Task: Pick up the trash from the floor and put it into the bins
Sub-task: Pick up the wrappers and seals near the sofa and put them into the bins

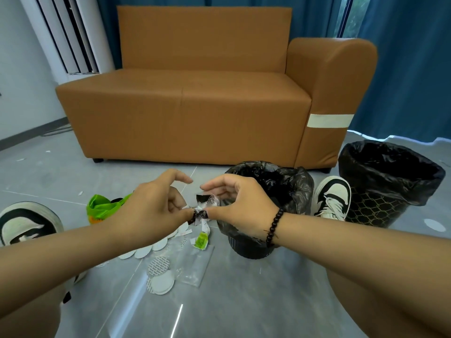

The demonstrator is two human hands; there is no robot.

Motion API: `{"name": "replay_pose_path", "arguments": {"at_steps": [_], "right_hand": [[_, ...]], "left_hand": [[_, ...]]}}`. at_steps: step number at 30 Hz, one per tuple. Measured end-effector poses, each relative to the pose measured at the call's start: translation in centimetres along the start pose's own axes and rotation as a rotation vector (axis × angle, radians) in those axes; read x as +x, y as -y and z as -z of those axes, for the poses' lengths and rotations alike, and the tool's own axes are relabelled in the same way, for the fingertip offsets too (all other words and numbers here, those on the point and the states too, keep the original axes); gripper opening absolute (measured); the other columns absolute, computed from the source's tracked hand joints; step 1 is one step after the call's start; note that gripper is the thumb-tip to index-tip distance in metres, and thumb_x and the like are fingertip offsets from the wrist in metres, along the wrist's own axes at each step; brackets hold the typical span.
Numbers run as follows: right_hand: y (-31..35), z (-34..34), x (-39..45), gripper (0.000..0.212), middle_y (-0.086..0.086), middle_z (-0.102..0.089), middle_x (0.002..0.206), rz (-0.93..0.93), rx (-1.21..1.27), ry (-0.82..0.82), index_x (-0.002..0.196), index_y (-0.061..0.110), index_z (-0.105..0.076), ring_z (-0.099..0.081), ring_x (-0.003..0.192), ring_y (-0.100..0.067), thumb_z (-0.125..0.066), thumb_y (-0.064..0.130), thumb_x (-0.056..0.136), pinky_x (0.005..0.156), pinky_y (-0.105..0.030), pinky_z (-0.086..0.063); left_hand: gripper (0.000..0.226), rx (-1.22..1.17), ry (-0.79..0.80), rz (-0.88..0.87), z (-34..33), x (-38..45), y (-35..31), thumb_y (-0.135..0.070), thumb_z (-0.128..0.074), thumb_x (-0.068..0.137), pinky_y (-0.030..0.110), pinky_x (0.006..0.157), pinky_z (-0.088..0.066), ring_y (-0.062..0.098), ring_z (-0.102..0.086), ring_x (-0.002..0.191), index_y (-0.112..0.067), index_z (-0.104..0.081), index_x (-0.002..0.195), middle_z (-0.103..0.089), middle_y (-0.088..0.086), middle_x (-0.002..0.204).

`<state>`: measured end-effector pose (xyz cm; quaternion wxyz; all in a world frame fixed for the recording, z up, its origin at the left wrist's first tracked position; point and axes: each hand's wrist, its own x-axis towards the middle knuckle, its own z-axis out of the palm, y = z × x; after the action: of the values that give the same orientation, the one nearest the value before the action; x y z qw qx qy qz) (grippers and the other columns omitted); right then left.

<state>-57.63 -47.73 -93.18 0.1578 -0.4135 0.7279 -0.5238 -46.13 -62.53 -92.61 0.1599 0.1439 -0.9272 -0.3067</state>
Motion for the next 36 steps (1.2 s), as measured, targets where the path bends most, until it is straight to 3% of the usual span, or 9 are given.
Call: {"name": "replay_pose_path", "arguments": {"at_steps": [2, 6, 9, 12, 16, 19, 23, 29, 36], "right_hand": [[0.0, 0.0, -0.1, 0.035, 0.005, -0.073, 0.096, 0.033, -0.016, 0.014, 0.094, 0.025, -0.068, -0.066, 0.095, -0.009, -0.078, 0.002, 0.07, 0.087, -0.03, -0.055], [0.1, 0.3, -0.3, 0.035, 0.002, -0.074, 0.094, 0.076, -0.026, 0.123, 0.09, 0.026, -0.068, -0.068, 0.092, -0.005, -0.07, -0.006, 0.075, 0.082, -0.028, -0.057], [-0.2, 1.0, 0.1, 0.032, -0.003, -0.074, 0.096, 0.055, -0.004, 0.155, 0.094, 0.017, -0.069, -0.069, 0.094, -0.012, -0.067, -0.01, 0.077, 0.085, -0.035, -0.057], [-0.6, 1.6, 0.7, 0.029, -0.004, -0.074, 0.093, 0.023, 0.025, 0.177, 0.097, 0.01, -0.068, -0.07, 0.088, -0.017, -0.065, -0.012, 0.078, 0.083, -0.031, -0.057], [-1.5, 2.9, 2.2, 0.025, -0.003, -0.073, 0.085, -0.029, 0.023, 0.117, 0.094, 0.006, -0.067, -0.07, 0.078, -0.011, -0.062, -0.014, 0.08, 0.071, -0.018, -0.056], [-3.2, 5.2, 4.2, 0.022, -0.006, -0.074, 0.085, -0.08, -0.009, -0.088, 0.09, 0.008, -0.068, -0.071, 0.077, -0.011, -0.063, -0.011, 0.081, 0.074, -0.029, -0.059], [-7.0, 8.2, 7.1, 0.023, -0.005, -0.074, 0.085, -0.186, -0.186, -0.334, 0.08, 0.017, -0.067, -0.069, 0.073, -0.012, -0.065, -0.006, 0.081, 0.073, -0.031, -0.059], [-11.9, 9.4, 10.6, 0.008, -0.006, -0.068, 0.087, -0.344, -0.569, -0.224, 0.083, 0.01, -0.069, -0.066, 0.084, -0.021, -0.067, 0.003, 0.084, 0.084, -0.034, -0.056], [-14.3, 8.7, 13.9, 0.013, -0.002, -0.067, 0.072, -0.357, -0.712, -0.178, 0.074, 0.008, -0.071, -0.066, 0.075, -0.017, -0.067, 0.013, 0.085, 0.073, -0.03, -0.056]], "left_hand": [[0.034, -0.116, 0.085, 0.041, 0.0, 0.0, 0.0, -0.017, -0.074, 0.08, 0.017, 0.057, -0.046, 0.007, -0.06, 0.058, -0.034, -0.059, 0.106, -0.071, -0.006, 0.072], [0.01, -0.301, 0.159, 0.139, -0.3, 0.2, 0.2, -0.01, -0.078, 0.075, 0.03, 0.063, -0.049, 0.016, -0.058, 0.062, -0.019, -0.075, 0.079, -0.073, 0.007, 0.072], [0.011, -0.364, 0.177, 0.196, -0.4, 0.7, 0.3, -0.015, -0.083, 0.068, 0.048, 0.073, -0.054, 0.022, -0.062, 0.065, -0.021, -0.075, 0.074, -0.073, 0.014, 0.072], [0.012, -0.429, 0.182, 0.238, -0.8, 1.2, 0.6, -0.011, -0.085, 0.066, 0.039, 0.071, -0.054, 0.021, -0.062, 0.063, -0.014, -0.076, 0.073, -0.072, 0.021, 0.076], [0.017, -0.599, 0.215, 0.231, -1.9, 1.9, 1.2, -0.005, -0.073, 0.076, 0.025, 0.068, -0.056, 0.016, -0.064, 0.066, -0.013, -0.075, 0.09, -0.072, 0.013, 0.078], [0.027, -0.598, 0.218, 0.218, -2.7, 2.6, 2.4, 0.001, -0.067, 0.081, 0.021, 0.069, -0.056, 0.013, -0.065, 0.07, -0.017, -0.072, 0.101, -0.07, 0.007, 0.079], [0.027, -0.545, 0.3, 0.223, -4.1, 3.1, 4.3, 0.002, -0.068, 0.081, 0.019, 0.07, -0.055, 0.015, -0.068, 0.078, -0.021, -0.077, 0.091, -0.075, 0.007, 0.088], [0.03, -0.348, 0.456, 0.195, -6.5, 2.9, 6.7, -0.003, -0.069, 0.083, 0.014, 0.073, -0.051, 0.007, -0.07, 0.078, -0.032, -0.077, 0.08, -0.076, -0.004, 0.081], [0.026, -0.303, 0.587, 0.261, -8.2, 1.9, 8.9, -0.006, -0.068, 0.084, 0.016, 0.076, -0.052, 0.007, -0.07, 0.08, -0.03, -0.078, 0.081, -0.076, -0.006, 0.083]]}}
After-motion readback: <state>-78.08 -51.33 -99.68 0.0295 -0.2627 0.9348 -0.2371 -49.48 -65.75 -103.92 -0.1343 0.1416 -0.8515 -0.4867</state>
